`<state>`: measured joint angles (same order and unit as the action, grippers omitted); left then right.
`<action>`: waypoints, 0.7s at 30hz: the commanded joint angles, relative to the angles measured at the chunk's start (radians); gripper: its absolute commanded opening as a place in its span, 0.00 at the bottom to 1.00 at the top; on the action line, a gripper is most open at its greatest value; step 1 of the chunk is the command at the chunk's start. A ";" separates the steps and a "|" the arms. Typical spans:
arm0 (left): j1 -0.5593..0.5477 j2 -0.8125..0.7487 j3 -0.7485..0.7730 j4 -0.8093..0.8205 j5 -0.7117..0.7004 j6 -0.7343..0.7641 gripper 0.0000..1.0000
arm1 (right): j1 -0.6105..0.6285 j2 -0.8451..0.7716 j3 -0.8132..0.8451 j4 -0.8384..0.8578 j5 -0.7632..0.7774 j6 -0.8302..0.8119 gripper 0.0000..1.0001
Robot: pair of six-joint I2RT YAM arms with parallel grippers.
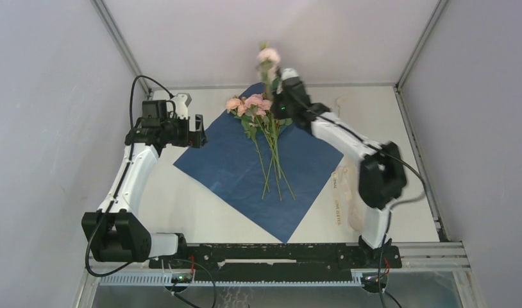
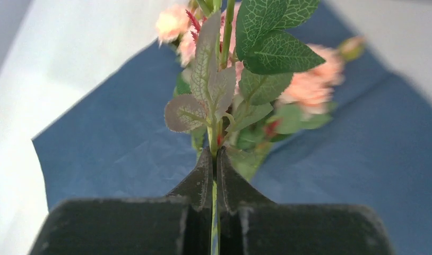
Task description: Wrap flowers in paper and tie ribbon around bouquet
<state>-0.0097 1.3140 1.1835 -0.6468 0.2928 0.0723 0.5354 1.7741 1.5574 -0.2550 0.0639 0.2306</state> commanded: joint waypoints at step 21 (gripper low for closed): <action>0.007 -0.030 -0.075 0.081 0.070 -0.010 0.96 | 0.008 0.002 -0.131 -0.112 -0.111 0.109 0.50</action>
<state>-0.0097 1.2991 1.1423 -0.6205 0.3138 0.0780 0.5560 1.9743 1.6417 -0.4255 -0.0319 0.2798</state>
